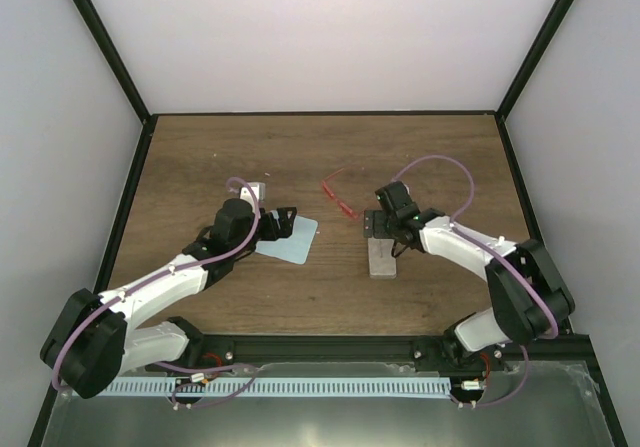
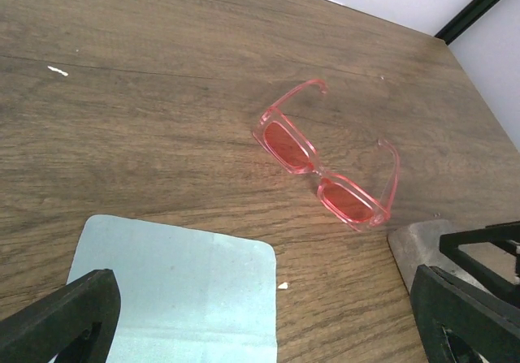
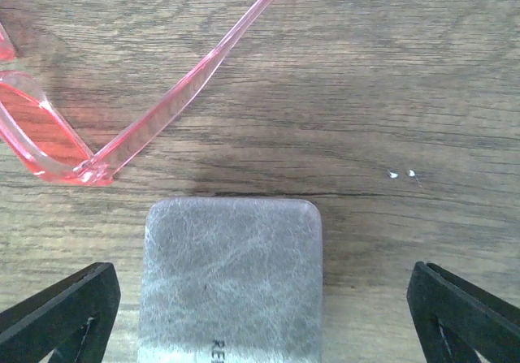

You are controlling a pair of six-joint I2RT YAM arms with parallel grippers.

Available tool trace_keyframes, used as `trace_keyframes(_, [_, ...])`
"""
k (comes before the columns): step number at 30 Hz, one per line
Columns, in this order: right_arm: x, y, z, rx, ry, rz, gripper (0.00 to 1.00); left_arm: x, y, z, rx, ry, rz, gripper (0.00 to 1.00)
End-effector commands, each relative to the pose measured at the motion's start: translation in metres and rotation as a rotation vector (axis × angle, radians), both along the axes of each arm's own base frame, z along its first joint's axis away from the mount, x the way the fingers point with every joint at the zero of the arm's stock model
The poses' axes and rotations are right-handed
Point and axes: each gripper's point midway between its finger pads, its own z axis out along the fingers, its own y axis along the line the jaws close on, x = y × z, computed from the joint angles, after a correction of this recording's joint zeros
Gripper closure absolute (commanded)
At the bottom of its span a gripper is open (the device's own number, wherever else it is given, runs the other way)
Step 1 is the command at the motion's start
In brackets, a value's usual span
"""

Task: Organize the sunglasses
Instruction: Adjust the sunglasses case at the center of the board, then pick up the sunglasses case from the center of the board.

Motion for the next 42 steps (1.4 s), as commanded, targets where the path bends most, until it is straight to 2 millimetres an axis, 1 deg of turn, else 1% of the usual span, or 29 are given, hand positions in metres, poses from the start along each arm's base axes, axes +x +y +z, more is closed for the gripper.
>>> trace_keyframes(1, [-0.009,-0.001,0.004,0.002,-0.015,0.027,0.0,0.0,-0.001,0.003,-0.005,-0.007,-0.002,0.0])
trace_keyframes(5, [-0.012,0.007,0.001,0.045,-0.004,0.058,0.0,0.0,-0.001,0.002,-0.002,-0.007,0.0,0.0])
trace_keyframes(14, [-0.019,0.008,-0.013,0.05,0.022,0.067,0.01,0.0,-0.002,0.002,-0.003,-0.005,-0.007,0.0])
trace_keyframes(25, [-0.017,0.009,-0.024,0.035,0.041,0.067,0.05,0.0,-0.003,0.001,-0.004,0.0,-0.011,0.0])
trace_keyframes(27, [-0.016,0.009,-0.023,0.035,0.04,0.063,0.07,0.0,-0.003,0.0,-0.003,0.001,-0.011,0.0])
trace_keyframes(30, [-0.017,0.009,-0.021,0.041,0.035,0.058,0.14,0.0,-0.003,0.0,-0.003,0.001,-0.011,0.0])
trace_keyframes(32, [-0.017,0.009,-0.02,0.045,0.035,0.06,0.22,0.0,-0.003,0.0,-0.002,0.002,-0.011,0.0])
trace_keyframes(34, [-0.017,0.01,-0.02,0.048,0.036,0.062,0.32,0.0,-0.003,-0.001,-0.001,0.004,-0.011,0.0])
trace_keyframes(35, [-0.017,0.01,-0.021,0.047,0.039,0.062,0.35,0.0,-0.003,0.0,-0.002,0.002,-0.012,0.0])
trace_keyframes(37, [-0.017,0.01,-0.021,0.051,0.039,0.06,0.37,0.0,-0.003,0.0,-0.002,0.003,-0.012,0.0])
trace_keyframes(39, [-0.016,0.012,-0.017,0.065,0.024,0.062,0.38,-0.001,-0.005,0.001,-0.009,0.003,-0.024,0.0])
trace_keyframes(42, [-0.015,0.017,-0.003,0.11,-0.019,0.079,0.4,-0.008,-0.021,0.005,-0.057,-0.001,-0.115,0.0])
